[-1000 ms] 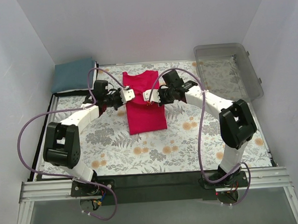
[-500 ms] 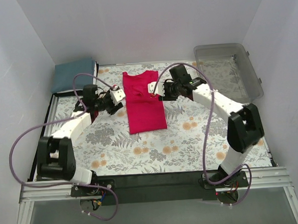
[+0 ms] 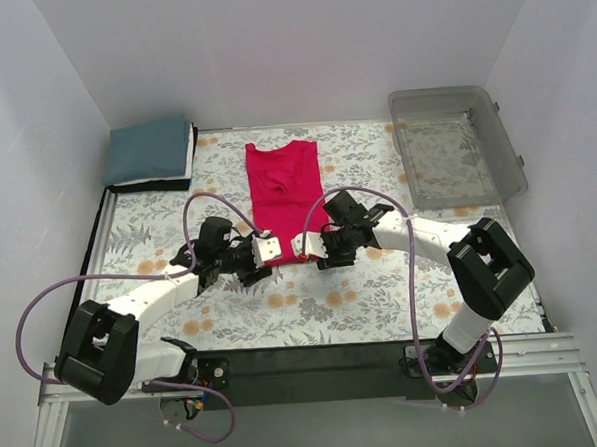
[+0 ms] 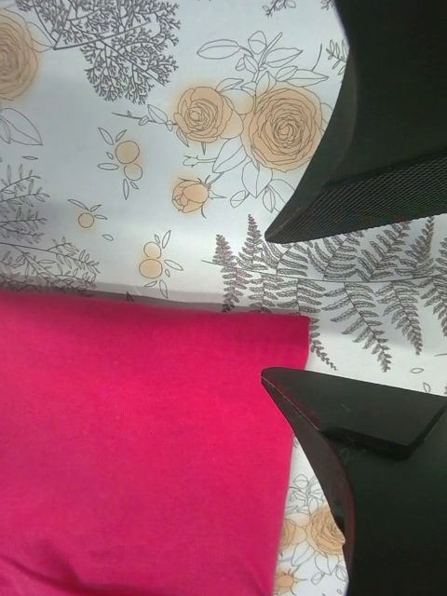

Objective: Fold and stack the t-shirts
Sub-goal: Fold the tshirt

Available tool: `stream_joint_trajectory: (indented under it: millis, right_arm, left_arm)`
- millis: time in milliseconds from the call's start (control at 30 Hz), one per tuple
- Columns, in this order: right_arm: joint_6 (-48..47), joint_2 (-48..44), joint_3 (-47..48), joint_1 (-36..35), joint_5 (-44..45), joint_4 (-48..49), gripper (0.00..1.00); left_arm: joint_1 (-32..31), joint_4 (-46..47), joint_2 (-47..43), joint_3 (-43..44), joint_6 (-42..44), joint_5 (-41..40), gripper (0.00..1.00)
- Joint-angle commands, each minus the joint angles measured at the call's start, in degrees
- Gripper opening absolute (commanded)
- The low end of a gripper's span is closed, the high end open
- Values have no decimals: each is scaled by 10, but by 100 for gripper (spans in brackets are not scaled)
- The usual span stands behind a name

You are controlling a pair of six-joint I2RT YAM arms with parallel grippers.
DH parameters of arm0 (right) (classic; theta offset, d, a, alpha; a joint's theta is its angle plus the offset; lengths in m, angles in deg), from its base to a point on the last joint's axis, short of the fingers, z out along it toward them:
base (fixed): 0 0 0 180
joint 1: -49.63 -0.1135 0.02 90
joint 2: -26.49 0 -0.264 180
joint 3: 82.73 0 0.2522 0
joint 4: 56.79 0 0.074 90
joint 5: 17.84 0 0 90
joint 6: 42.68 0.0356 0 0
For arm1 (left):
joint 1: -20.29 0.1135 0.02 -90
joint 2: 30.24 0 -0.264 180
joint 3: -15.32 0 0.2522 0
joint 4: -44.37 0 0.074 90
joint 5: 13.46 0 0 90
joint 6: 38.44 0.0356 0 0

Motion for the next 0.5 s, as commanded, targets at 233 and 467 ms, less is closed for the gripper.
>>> stream_joint_trajectory:
  millis: [233,467]
  right_arm:
    - [-4,55,-25,-5,40,83,49]
    - [5,68,-38,-6,58,95,28]
  left_arm:
    - [-17,89,63,-31,24,-56,55]
    - [-17,96,108,-31,43,-67,45]
